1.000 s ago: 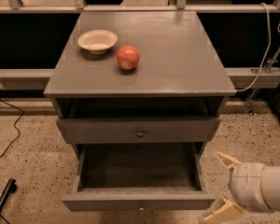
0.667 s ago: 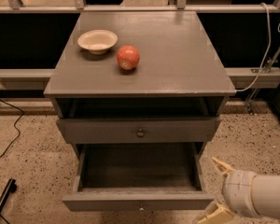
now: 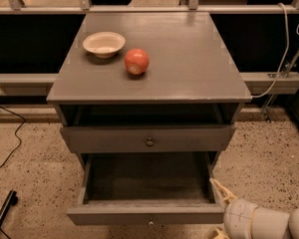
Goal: Close middle drawer
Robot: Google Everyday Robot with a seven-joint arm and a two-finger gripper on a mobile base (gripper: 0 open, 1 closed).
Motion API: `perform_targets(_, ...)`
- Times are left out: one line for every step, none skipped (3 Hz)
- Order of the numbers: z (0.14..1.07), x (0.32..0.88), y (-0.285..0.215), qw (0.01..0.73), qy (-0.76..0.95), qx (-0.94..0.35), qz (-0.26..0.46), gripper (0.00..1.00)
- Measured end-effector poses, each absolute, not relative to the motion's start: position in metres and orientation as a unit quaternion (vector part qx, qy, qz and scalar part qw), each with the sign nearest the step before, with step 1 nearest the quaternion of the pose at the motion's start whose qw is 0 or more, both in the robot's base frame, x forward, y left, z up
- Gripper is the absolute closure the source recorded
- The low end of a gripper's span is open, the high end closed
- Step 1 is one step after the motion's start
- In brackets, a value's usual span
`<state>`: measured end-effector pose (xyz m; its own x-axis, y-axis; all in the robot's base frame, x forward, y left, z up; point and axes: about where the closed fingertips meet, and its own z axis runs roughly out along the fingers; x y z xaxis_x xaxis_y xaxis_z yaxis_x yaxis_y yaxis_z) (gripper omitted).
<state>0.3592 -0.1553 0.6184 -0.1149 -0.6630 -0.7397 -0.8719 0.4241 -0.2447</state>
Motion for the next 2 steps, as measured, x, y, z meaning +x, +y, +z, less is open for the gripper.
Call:
perform_targets(0.618, 0.359, -0.155, 0.412, 0.735, -0.522, 0.128, 0.0)
perform_targets(0.595, 0.362, -0.146, 0.399, 0.708, -0.564, 0.148, 0.0)
